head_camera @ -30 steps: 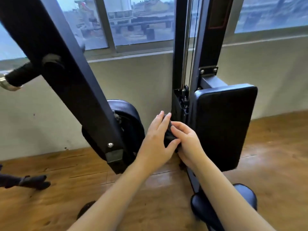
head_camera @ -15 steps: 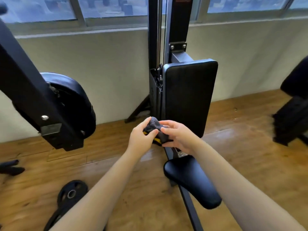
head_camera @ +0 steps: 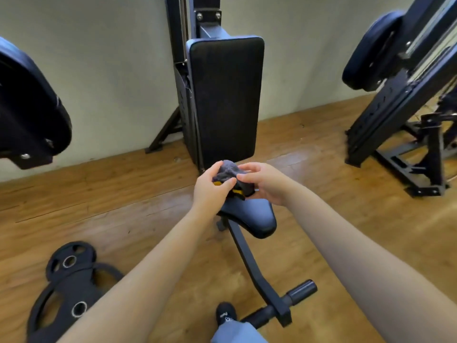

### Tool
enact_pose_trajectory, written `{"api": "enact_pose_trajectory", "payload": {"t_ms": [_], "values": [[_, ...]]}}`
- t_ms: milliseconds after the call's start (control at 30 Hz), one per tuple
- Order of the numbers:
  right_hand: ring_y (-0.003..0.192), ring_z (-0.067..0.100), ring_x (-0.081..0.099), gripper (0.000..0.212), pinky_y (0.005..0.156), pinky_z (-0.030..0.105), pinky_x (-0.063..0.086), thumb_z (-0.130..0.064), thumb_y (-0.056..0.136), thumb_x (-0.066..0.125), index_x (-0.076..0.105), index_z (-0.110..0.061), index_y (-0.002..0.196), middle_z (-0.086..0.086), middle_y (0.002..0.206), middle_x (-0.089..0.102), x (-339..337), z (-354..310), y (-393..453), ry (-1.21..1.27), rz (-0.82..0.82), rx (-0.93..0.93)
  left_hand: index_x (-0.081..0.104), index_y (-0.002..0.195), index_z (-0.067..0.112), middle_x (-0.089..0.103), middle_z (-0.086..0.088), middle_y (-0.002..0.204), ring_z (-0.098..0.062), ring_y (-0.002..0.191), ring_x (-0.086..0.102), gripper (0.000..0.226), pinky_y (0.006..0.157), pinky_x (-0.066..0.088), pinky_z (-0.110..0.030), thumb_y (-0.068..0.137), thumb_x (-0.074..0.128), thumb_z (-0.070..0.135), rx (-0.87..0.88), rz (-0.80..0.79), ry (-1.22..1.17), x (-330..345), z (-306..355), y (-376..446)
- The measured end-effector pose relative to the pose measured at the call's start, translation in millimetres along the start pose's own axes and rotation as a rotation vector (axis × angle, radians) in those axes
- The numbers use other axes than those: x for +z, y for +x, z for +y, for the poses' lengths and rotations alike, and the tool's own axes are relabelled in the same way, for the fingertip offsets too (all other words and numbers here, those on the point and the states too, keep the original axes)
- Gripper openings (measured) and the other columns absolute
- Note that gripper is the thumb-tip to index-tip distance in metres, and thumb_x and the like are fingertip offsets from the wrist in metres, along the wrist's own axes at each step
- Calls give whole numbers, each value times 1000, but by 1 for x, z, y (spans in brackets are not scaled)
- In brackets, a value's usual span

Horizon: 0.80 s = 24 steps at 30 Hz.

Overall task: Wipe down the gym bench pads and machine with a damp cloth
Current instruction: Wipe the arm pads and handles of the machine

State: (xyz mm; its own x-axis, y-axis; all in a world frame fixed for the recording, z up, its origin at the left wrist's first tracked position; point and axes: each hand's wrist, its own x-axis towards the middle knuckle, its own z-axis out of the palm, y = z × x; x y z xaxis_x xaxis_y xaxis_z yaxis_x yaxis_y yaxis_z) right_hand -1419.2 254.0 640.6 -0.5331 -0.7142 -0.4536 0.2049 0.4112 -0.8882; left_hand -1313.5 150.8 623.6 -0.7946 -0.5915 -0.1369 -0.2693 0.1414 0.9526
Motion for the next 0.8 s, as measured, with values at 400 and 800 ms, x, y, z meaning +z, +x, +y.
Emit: {"api": "enact_pose_trajectory", "payload": {"t_ms": [400,800], "values": [[101,22,63,33,67,26,56,-11,92,56,54,-6,124,14,113,64,21,40,-95,101,112,8,36,145,13,45,-6,144,-18,131,43,64,104,41,-29,88,66,16,33,-20,-23,17,-7,-96],[99,21,63,30,67,27,55,-14,93,54,56,-10,123,11,113,64,-89,68,-164,113,189,-71,38,144,14,46,-4,143,-18,130,44,61,98,39,-23,89,64,16,88,1,23,139,42,-126]]}}
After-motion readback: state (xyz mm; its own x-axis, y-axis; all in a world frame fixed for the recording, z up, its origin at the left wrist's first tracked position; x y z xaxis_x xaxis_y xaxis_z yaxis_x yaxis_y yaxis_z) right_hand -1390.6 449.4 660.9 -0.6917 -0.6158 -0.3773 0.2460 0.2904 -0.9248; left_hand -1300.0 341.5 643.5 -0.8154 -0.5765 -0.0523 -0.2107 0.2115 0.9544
